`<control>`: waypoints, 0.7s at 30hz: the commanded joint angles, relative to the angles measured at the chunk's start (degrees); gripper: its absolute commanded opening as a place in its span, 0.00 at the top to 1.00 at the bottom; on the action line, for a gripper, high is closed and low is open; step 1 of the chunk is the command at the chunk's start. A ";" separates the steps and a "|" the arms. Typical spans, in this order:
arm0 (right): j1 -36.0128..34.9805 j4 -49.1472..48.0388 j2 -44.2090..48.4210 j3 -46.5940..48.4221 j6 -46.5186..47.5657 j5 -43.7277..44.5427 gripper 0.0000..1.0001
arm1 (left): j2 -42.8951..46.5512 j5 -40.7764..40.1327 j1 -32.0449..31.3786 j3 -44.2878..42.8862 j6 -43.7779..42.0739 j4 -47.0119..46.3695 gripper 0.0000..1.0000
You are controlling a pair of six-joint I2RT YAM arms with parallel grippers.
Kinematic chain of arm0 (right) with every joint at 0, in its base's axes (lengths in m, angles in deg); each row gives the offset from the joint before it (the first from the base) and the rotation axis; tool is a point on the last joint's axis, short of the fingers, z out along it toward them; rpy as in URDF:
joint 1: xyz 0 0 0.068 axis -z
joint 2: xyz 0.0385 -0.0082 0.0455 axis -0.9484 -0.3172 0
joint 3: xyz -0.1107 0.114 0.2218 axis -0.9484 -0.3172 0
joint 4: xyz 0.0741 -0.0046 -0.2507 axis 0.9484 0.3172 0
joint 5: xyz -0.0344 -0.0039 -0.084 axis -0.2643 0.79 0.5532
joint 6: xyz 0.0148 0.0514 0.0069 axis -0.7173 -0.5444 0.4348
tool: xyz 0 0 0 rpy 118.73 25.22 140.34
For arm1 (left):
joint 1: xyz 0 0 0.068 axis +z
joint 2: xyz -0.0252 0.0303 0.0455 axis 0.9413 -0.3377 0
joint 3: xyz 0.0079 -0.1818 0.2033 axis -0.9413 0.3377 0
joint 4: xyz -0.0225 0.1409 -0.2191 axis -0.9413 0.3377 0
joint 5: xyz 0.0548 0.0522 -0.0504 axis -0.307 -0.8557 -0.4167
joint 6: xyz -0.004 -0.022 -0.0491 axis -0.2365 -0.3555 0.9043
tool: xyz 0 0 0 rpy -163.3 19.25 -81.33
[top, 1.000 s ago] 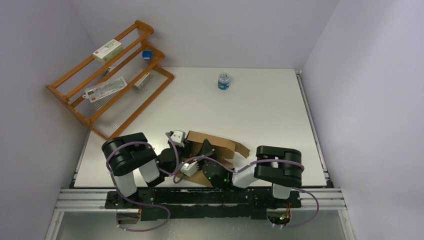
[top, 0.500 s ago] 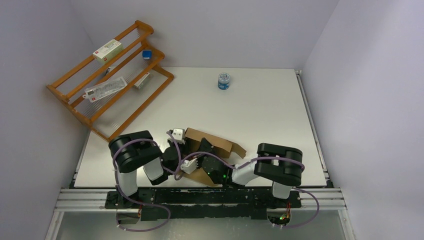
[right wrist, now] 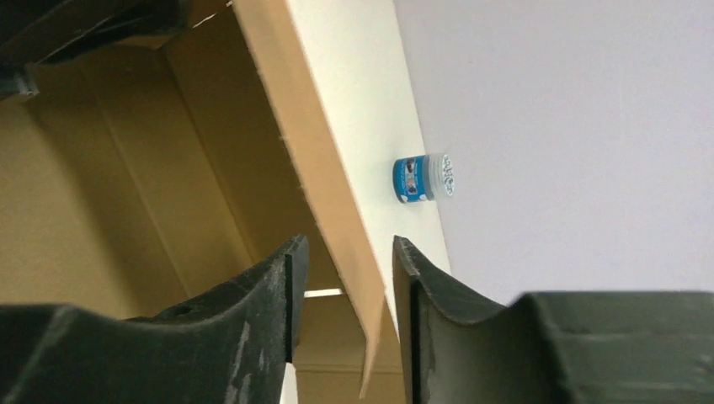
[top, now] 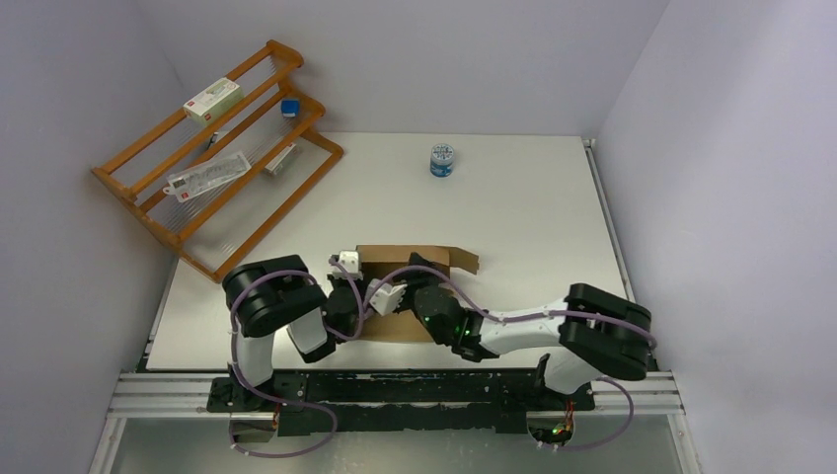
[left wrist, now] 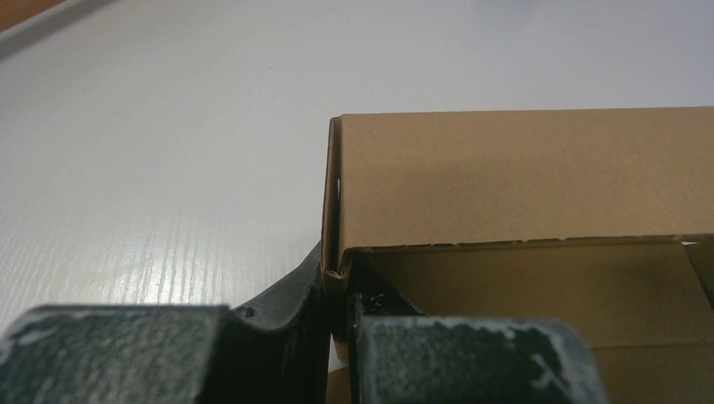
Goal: Fold the paper box
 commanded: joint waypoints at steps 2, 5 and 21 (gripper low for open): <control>2.63 5.22 7.39 1.72 -13.13 -4.80 0.47 | -0.95 2.58 1.13 1.82 -1.83 -10.72 0.95; 6.05 13.41 12.03 4.44 -21.71 -11.06 0.44 | 0.68 5.80 3.03 2.34 -1.80 -8.25 0.95; 20.23 42.45 7.37 26.76 -53.41 -21.13 0.29 | 9.73 35.85 11.28 -1.40 -6.82 9.19 0.95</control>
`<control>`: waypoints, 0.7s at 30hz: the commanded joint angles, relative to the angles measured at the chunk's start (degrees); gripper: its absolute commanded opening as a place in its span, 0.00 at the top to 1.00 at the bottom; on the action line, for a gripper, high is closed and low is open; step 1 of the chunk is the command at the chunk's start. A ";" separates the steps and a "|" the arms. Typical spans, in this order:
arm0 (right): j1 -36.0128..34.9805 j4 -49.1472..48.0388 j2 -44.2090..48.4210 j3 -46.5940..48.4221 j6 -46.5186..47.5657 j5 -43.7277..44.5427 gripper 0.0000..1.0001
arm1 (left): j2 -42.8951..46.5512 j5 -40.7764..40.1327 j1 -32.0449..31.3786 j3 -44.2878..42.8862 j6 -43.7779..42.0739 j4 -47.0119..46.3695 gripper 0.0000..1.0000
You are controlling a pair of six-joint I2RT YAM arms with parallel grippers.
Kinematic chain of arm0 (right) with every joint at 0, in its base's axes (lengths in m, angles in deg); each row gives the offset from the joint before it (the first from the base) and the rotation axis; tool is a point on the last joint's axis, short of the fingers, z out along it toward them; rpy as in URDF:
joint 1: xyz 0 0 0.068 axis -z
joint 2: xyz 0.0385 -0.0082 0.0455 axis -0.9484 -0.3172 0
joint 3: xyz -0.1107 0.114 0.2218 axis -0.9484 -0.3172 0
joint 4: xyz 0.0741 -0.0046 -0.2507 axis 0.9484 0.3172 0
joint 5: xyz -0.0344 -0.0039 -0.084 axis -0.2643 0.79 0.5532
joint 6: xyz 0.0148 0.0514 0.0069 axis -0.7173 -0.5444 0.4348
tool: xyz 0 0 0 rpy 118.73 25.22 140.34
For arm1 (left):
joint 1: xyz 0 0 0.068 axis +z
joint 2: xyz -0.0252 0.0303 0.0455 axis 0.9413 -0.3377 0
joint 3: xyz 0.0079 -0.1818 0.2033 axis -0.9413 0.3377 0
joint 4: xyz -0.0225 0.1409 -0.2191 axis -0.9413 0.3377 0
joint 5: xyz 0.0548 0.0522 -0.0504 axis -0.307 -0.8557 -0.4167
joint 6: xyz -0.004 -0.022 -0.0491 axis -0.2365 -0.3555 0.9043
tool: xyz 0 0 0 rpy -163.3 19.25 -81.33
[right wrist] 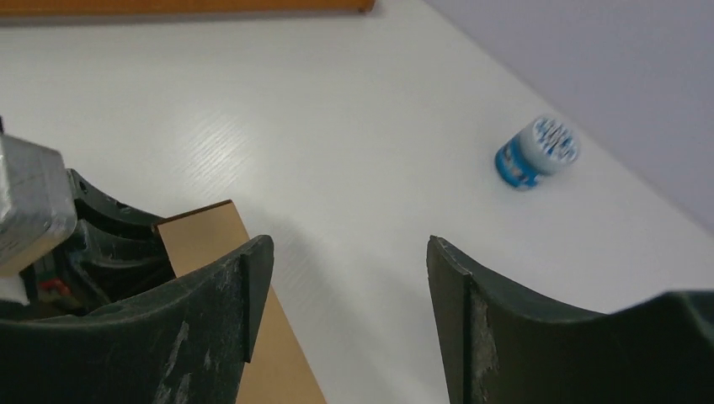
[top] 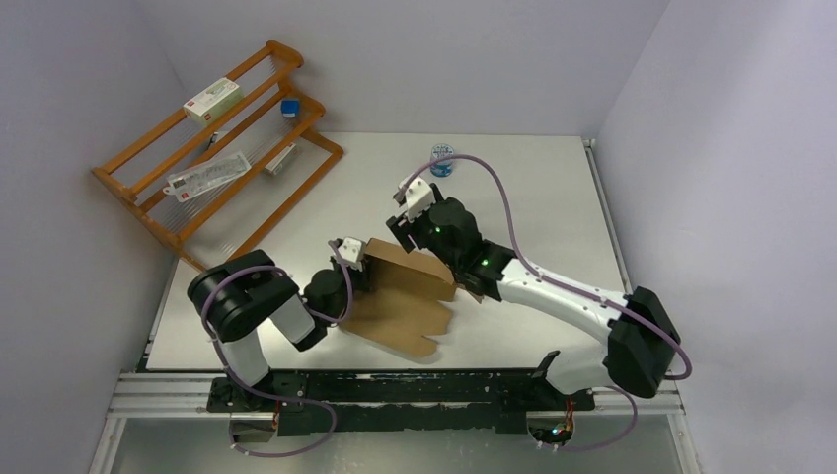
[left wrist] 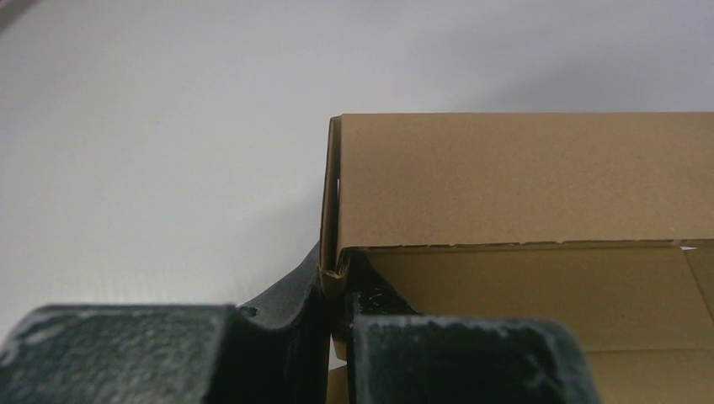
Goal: Fold the paper box
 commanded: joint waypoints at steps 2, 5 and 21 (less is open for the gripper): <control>2.48 10.34 -4.37 3.44 -11.96 0.01 0.29 | 2.85 8.97 0.92 -3.15 -2.75 6.44 0.95; 4.10 10.35 -3.97 2.26 -13.72 -1.12 0.28 | 3.88 7.45 0.88 -3.71 -3.57 8.22 0.91; 5.29 9.42 0.32 -0.70 -16.83 -4.45 0.28 | 10.59 3.28 0.70 0.08 0.04 13.95 0.48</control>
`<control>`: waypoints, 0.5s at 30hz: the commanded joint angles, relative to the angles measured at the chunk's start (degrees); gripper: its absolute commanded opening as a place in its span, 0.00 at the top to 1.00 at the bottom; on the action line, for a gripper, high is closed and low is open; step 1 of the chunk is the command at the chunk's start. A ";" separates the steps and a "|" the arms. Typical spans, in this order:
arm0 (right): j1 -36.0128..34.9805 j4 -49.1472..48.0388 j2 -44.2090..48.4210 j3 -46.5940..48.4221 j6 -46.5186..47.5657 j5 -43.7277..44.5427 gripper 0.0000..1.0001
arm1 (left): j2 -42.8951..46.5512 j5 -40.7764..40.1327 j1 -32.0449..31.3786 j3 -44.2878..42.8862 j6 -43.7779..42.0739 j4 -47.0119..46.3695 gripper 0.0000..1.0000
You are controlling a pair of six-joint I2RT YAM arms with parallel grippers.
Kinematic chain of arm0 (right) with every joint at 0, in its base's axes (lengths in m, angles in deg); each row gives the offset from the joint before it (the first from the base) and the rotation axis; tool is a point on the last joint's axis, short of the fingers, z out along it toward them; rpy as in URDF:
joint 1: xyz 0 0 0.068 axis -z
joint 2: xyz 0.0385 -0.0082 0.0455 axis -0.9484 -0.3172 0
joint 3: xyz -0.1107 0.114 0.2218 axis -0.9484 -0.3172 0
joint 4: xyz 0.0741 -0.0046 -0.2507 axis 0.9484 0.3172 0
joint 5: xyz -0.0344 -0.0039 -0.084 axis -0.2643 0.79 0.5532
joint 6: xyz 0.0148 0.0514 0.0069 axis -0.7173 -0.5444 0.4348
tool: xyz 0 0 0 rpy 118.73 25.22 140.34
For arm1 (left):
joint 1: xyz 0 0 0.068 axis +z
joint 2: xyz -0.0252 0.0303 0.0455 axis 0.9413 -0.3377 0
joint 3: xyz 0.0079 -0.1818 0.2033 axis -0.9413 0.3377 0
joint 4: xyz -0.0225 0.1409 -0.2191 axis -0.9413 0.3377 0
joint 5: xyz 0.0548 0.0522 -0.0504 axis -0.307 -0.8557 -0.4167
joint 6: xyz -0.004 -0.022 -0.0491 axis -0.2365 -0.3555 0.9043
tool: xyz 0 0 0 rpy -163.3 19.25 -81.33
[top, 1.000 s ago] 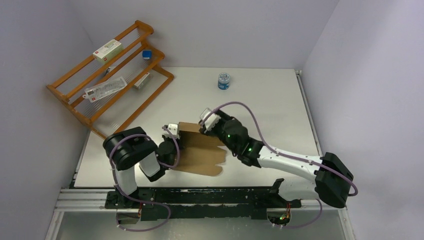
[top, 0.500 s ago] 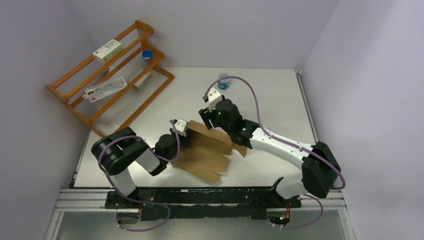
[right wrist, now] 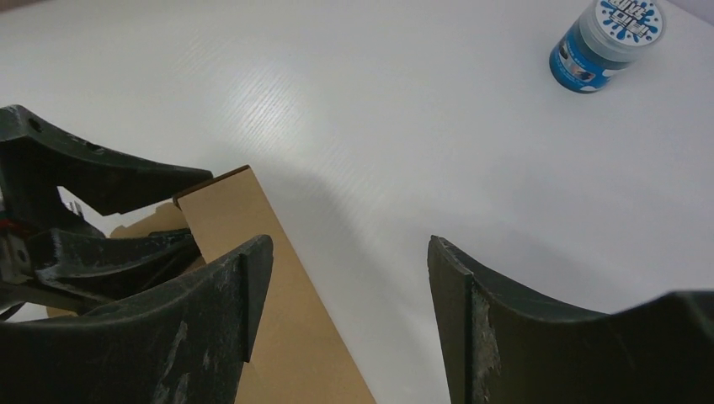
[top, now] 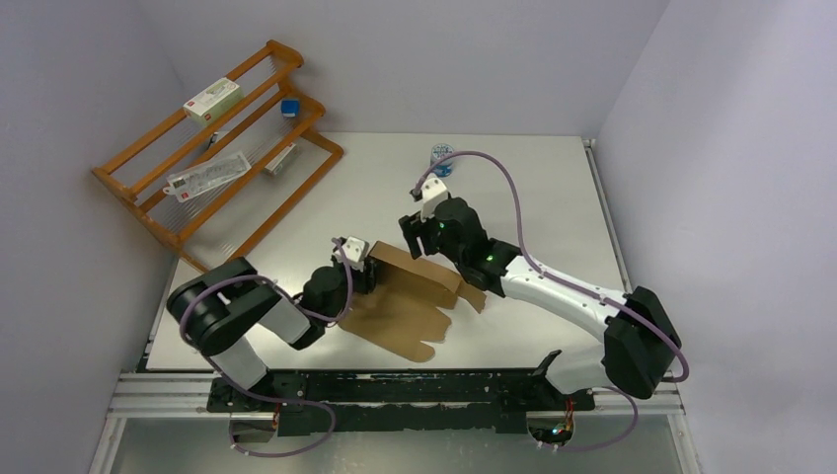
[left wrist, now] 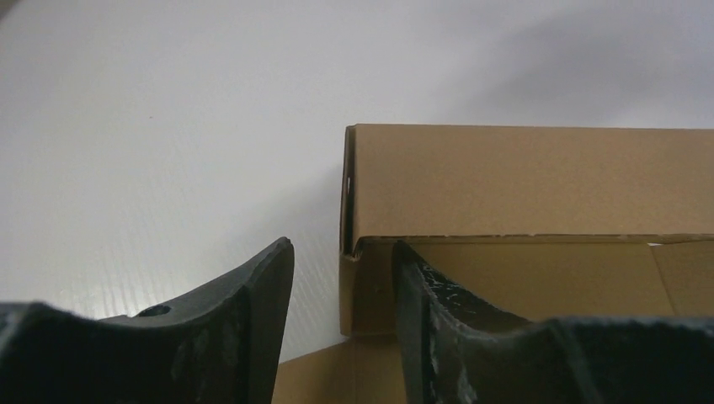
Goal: Fold the paper box
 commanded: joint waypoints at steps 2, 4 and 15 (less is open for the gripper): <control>1.02 1.45 3.35 -0.92 -1.76 -0.04 0.28 | 9.82 -1.66 0.25 2.71 3.99 8.75 0.45; 1.63 3.37 4.18 -1.32 -2.08 0.49 0.28 | 14.71 -1.91 0.19 3.34 6.07 14.77 0.44; 2.13 7.10 9.41 -4.59 -5.36 1.28 0.30 | 37.03 2.33 4.41 1.84 17.55 37.99 0.30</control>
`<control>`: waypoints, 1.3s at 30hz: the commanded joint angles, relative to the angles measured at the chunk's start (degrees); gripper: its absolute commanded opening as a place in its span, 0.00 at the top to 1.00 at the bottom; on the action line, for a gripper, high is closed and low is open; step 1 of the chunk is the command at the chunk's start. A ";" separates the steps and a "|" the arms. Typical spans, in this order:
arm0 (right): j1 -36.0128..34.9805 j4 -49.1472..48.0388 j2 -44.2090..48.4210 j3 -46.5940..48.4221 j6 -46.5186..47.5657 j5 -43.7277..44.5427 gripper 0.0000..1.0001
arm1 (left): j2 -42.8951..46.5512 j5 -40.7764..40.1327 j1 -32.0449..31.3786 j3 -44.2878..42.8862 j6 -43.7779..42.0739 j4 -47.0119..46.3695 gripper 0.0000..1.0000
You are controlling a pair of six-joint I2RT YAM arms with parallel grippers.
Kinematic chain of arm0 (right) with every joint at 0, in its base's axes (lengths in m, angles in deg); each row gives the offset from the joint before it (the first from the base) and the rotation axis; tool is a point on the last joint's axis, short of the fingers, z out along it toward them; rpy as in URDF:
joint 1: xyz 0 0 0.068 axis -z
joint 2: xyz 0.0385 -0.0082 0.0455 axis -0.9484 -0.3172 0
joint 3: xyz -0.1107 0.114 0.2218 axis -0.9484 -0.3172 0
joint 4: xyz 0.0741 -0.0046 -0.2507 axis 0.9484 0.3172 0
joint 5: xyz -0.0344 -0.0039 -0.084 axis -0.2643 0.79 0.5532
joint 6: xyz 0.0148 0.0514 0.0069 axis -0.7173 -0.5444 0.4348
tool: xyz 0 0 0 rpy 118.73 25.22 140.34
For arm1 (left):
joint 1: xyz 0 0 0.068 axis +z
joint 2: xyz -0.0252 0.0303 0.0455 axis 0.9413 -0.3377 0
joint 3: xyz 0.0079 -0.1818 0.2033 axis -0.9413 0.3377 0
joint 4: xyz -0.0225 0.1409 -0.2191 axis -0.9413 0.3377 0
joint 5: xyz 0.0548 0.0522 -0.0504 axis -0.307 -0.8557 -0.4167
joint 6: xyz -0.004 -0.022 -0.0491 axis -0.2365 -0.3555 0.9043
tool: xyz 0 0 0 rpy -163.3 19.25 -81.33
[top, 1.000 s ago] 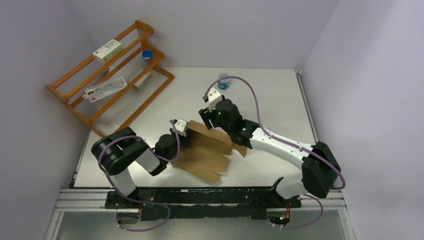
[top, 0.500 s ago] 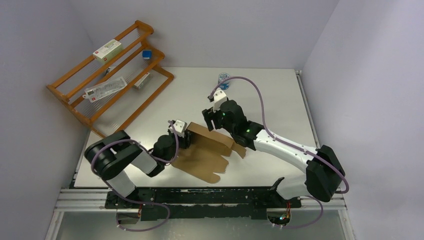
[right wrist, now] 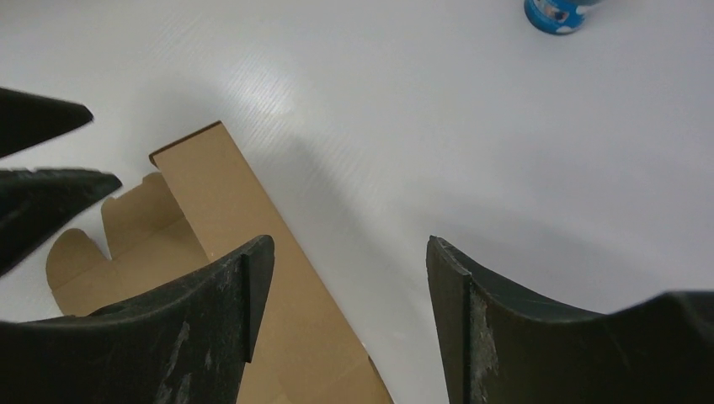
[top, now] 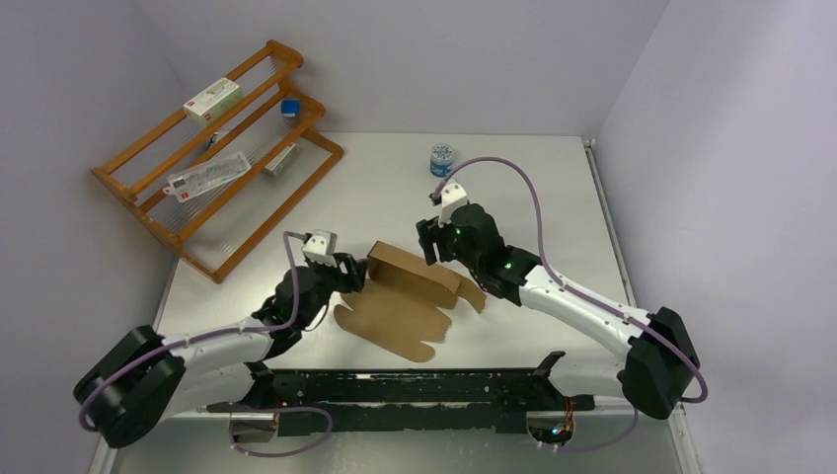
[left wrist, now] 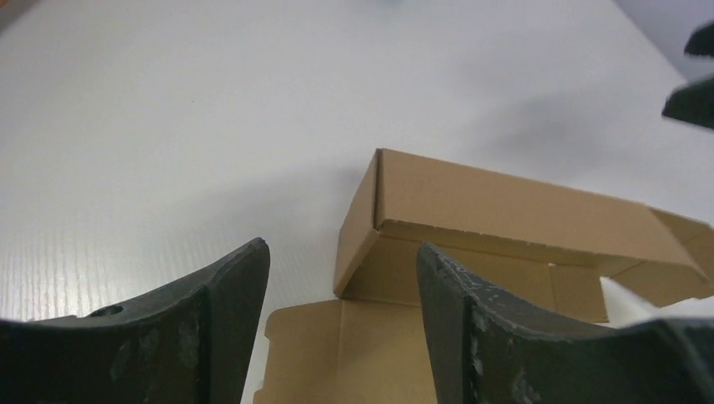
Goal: Fold the paper box
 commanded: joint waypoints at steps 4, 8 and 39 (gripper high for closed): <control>0.35 2.00 3.26 -2.06 -3.13 0.93 0.31 | 3.49 5.92 5.29 -6.22 8.54 13.26 0.29; 0.39 0.22 3.66 -3.48 -3.85 -0.03 0.32 | -1.59 10.39 7.87 -9.47 12.03 12.03 0.31; 0.09 -4.16 -1.99 -1.98 -1.34 -2.49 0.37 | -8.14 17.33 10.44 -8.39 18.19 8.23 0.74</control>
